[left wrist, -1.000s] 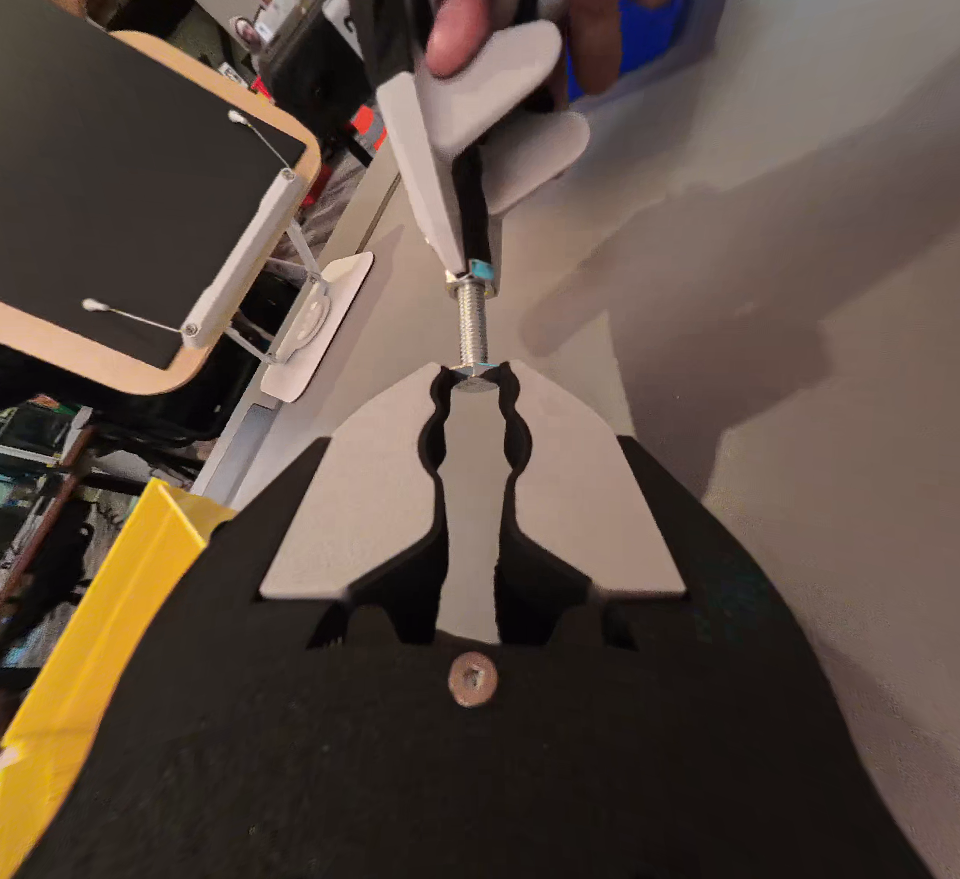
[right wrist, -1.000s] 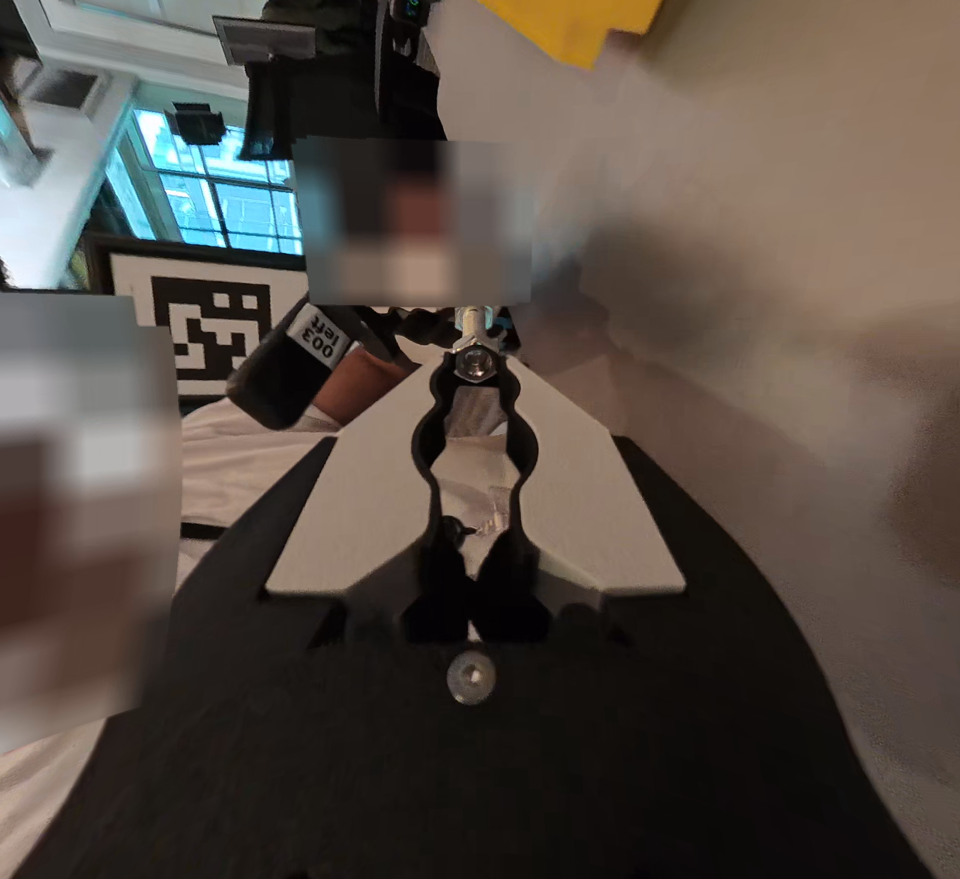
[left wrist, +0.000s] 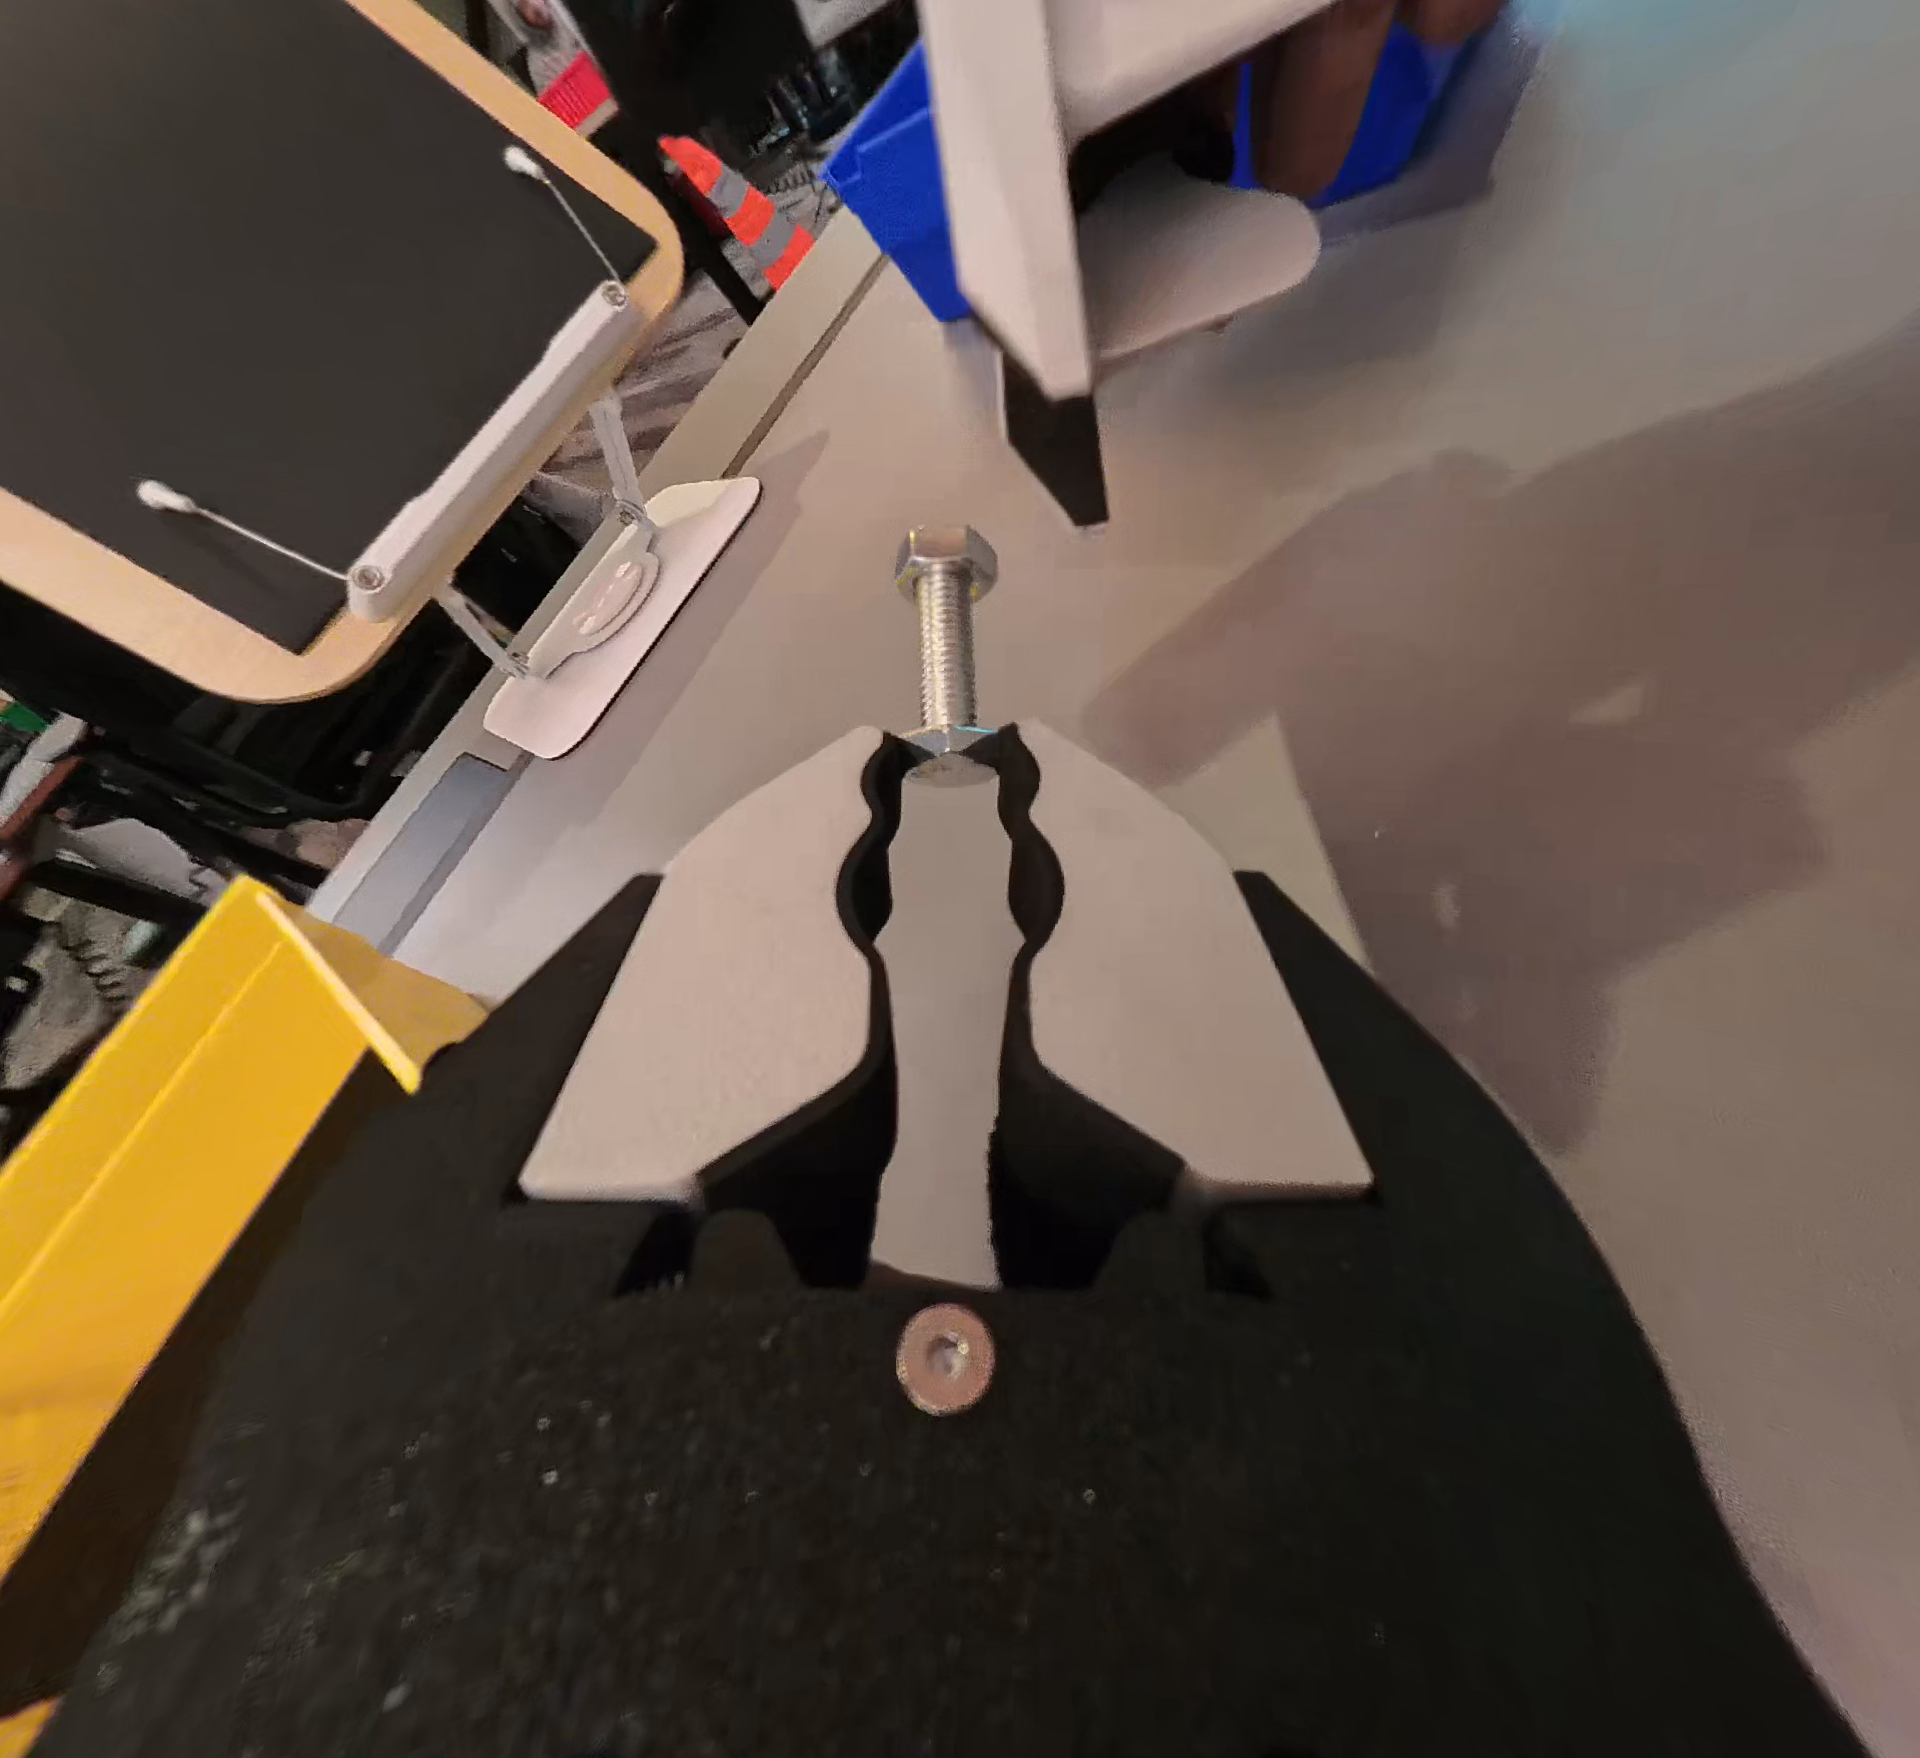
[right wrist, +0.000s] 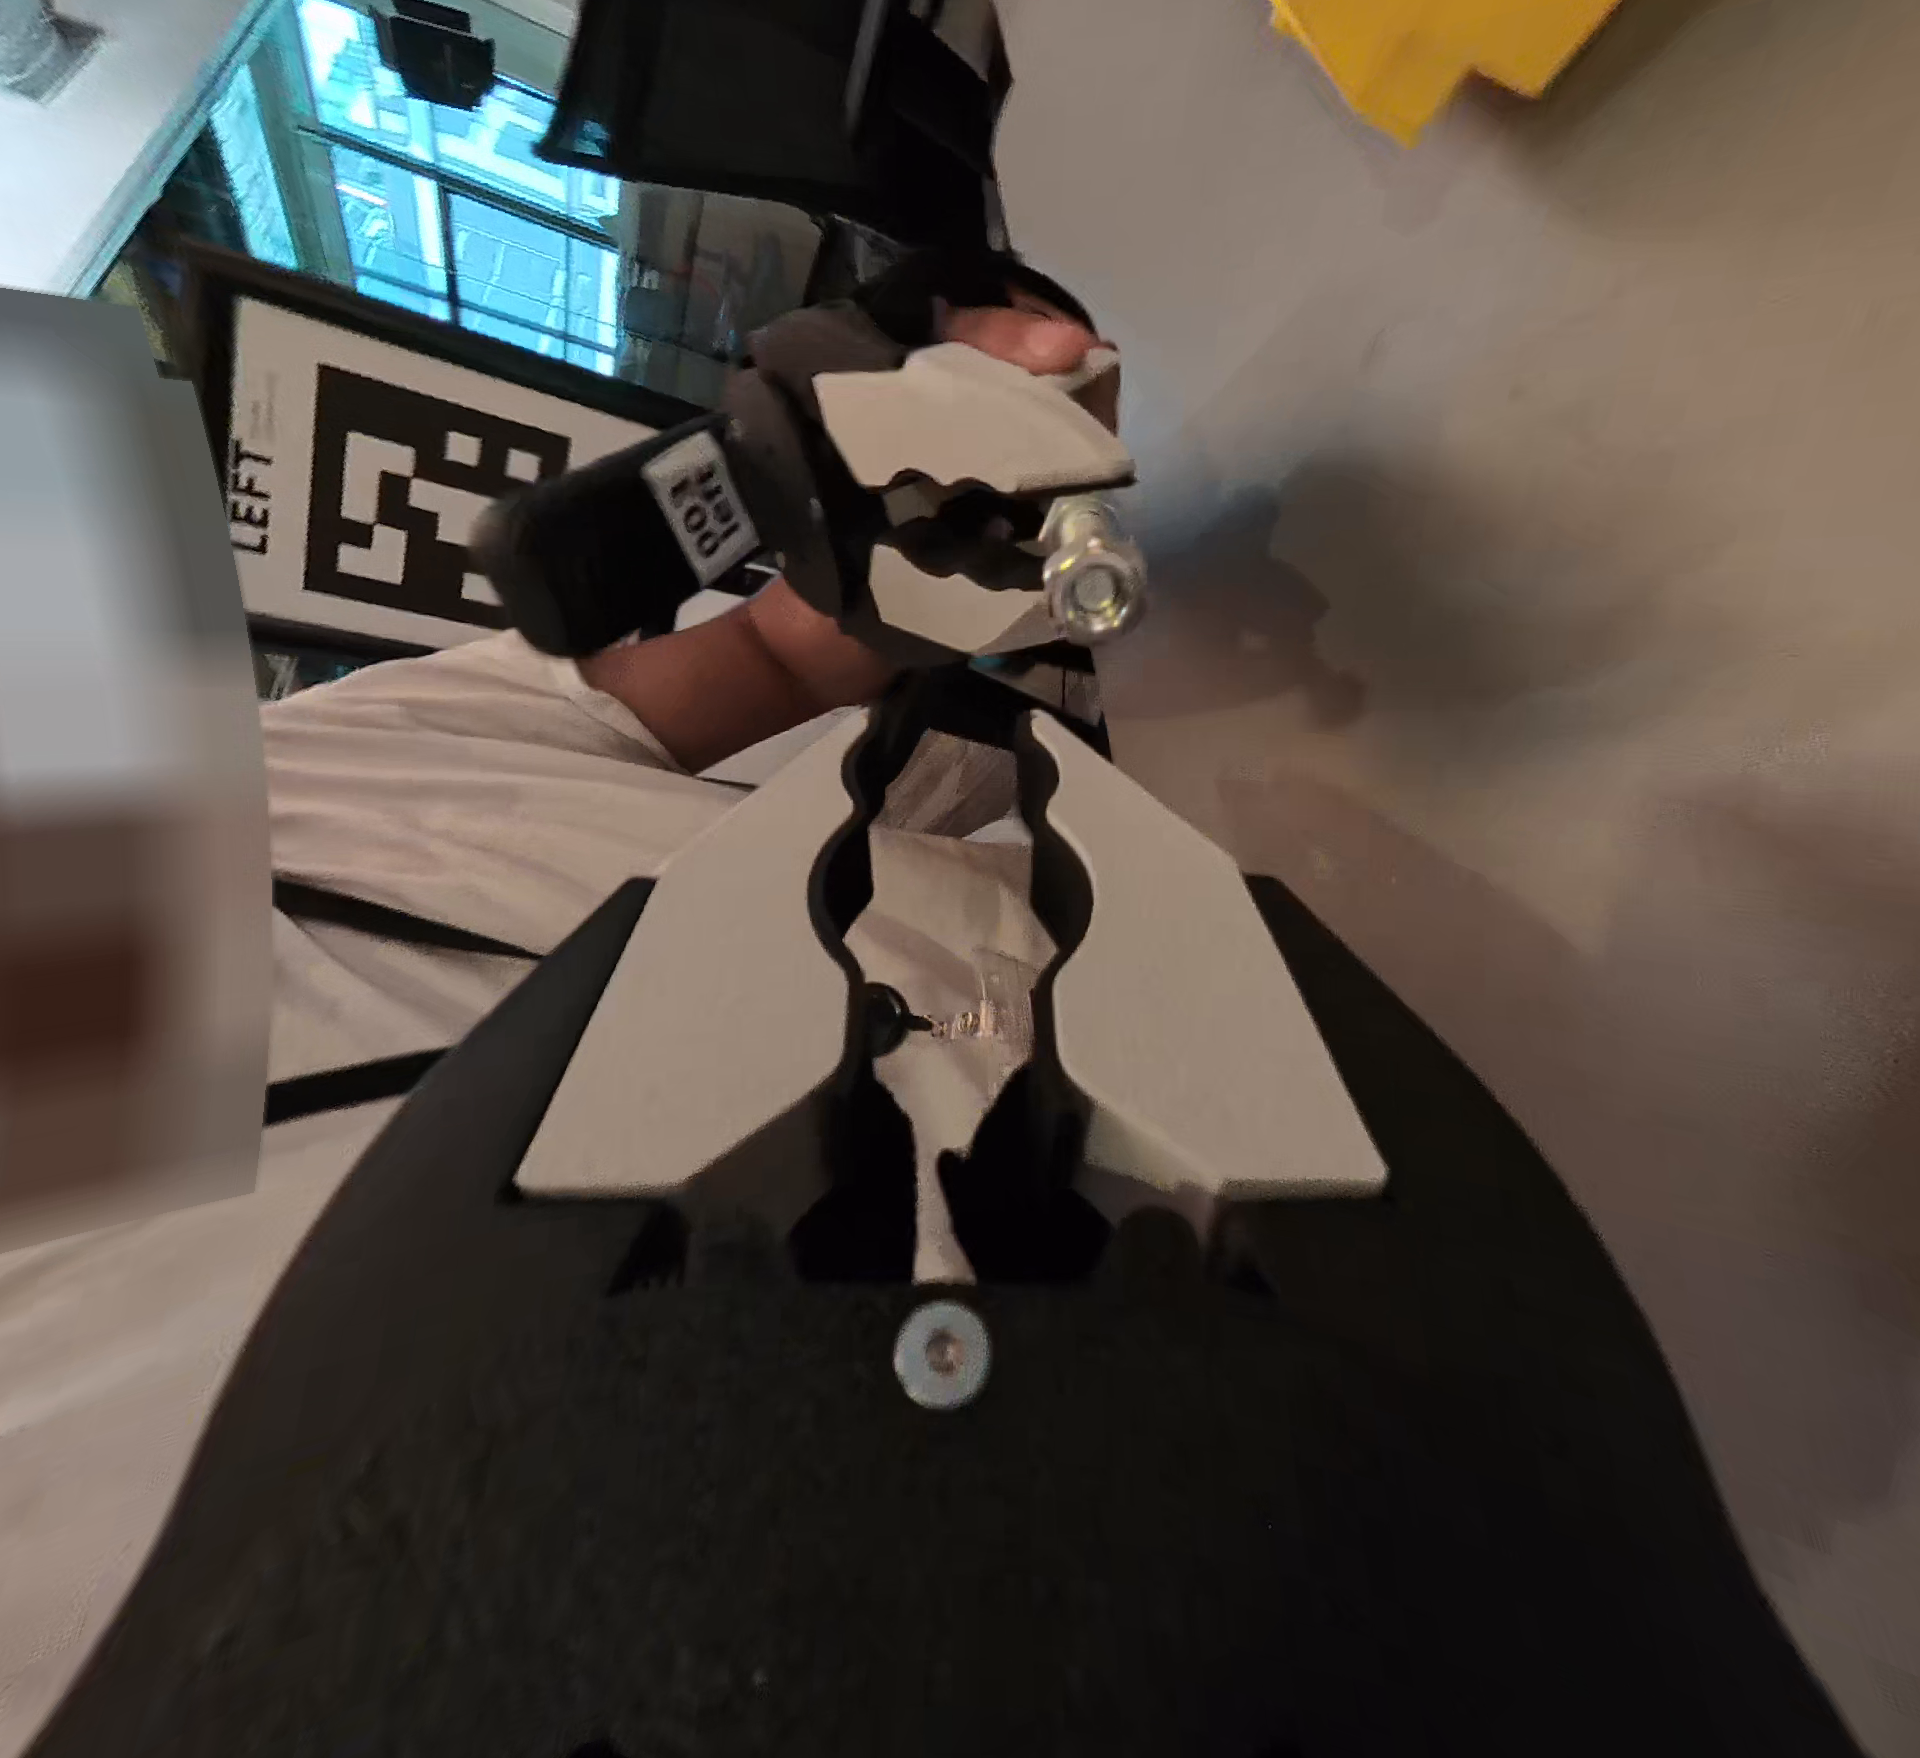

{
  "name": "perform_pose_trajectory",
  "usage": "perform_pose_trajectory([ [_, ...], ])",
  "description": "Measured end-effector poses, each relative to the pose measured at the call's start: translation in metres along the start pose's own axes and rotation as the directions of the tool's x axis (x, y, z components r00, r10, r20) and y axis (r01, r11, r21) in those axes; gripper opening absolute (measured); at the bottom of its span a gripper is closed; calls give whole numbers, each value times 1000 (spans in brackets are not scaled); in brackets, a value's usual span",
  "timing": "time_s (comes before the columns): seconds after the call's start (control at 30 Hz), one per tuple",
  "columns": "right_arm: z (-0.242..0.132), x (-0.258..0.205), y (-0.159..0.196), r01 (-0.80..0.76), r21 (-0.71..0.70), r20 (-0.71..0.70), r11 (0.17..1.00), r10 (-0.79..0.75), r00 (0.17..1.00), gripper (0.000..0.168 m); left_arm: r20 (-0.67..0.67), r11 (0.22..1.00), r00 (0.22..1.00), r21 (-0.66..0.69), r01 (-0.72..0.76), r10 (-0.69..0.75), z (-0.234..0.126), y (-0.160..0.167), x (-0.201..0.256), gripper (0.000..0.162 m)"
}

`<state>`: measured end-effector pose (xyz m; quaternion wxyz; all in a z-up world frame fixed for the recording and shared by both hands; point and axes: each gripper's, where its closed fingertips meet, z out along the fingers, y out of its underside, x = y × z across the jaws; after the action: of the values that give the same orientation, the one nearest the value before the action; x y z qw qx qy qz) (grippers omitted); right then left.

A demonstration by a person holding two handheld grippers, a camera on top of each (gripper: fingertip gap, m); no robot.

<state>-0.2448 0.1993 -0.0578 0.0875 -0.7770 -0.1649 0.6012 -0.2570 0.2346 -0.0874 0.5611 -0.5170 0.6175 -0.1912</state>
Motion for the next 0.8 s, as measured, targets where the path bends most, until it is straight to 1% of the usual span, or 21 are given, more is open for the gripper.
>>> perform_pose_trajectory([
  [0.03,-5,-3,-2,60,25,6,998,-60,998,26,-9,998,998,28,63,-63,-2,-3,-3,18],
  [0.07,-11,-4,-7,148,64,-16,987,-148,989,27,-30,988,990,64,143,-141,-4,-8,-5,18],
  [0.1,-17,-6,-16,256,131,-57,958,-251,966,28,-61,967,972,105,231,-225,-6,-14,-7,18],
  [0.13,-23,-10,-26,353,215,-97,911,-339,936,29,-100,937,947,148,317,-304,-9,-21,-8,18],
  [0.17,-27,-13,-36,422,302,-144,855,-396,907,33,-145,899,916,190,396,-373,-11,-28,-9,18],
  [0.2,-28,-19,-44,473,385,-178,792,-440,880,44,-190,855,881,225,468,-432,-13,-35,-10,18],
  [0.27,-24,-34,-53,513,532,-185,673,-499,847,58,-273,763,808,274,585,-521,-16,-48,-11,18],
  [0.33,-21,-53,-56,450,681,-109,578,-528,842,61,-337,683,740,292,669,-581,-17,-54,-12,18],
  [0.37,-19,-61,-56,407,733,-63,545,-541,838,64,-363,649,710,294,702,-603,-17,-56,-12,18],
  [0.4,-15,-64,-56,372,756,-31,538,-539,842,64,-390,617,681,295,730,-620,-17,-58,-11,18],
  [0.47,-1,-63,-57,345,754,-5,559,-521,853,64,-434,564,638,303,768,-636,-18,-62,-11,18],
  [0.57,1,-68,-58,309,780,28,544,-524,852,64,-463,540,618,305,785,-636,-19,-66,-10,17],
  [0.63,1,-71,-58,312,781,32,542,-533,846,63,-472,517,600,309,798,-645,-20,-66,-11,17],
  [0.8,-2,-68,-52,331,775,-10,538,-514,858,71,-466,438,547,329,836,-695,-26,-59,-28,17],
])
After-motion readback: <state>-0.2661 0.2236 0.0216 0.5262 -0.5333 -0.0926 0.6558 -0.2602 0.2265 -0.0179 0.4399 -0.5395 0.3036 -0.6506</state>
